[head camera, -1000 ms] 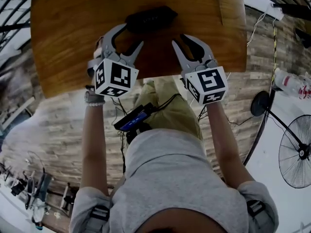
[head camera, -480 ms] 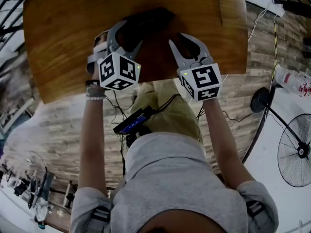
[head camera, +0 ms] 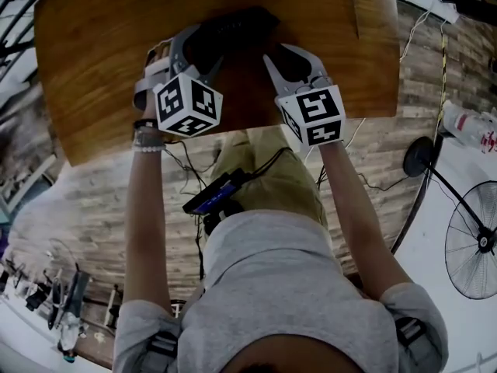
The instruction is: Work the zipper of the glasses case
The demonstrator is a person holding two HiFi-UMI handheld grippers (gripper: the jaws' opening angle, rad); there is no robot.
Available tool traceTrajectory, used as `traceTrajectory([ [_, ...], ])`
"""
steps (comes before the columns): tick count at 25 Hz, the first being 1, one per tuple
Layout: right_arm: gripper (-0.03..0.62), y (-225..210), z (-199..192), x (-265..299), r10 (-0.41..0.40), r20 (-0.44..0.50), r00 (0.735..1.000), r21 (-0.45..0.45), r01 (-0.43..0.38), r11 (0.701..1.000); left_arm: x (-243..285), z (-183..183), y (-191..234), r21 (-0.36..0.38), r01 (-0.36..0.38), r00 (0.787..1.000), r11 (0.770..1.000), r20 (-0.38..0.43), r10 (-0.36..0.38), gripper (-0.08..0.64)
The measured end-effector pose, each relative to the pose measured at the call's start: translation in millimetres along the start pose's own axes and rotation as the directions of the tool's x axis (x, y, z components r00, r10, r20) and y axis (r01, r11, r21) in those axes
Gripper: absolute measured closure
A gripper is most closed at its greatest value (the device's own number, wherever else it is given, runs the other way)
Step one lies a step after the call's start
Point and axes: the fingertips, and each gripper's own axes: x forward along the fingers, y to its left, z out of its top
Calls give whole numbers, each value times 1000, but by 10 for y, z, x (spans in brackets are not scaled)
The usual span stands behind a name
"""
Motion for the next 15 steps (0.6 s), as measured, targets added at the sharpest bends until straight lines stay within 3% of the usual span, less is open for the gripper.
traceTrajectory([
  [15,515,50,6,335,-9,-40,999,-70,6,998,-17,-78,46,2,-24,1000,1000,-3,24,275],
])
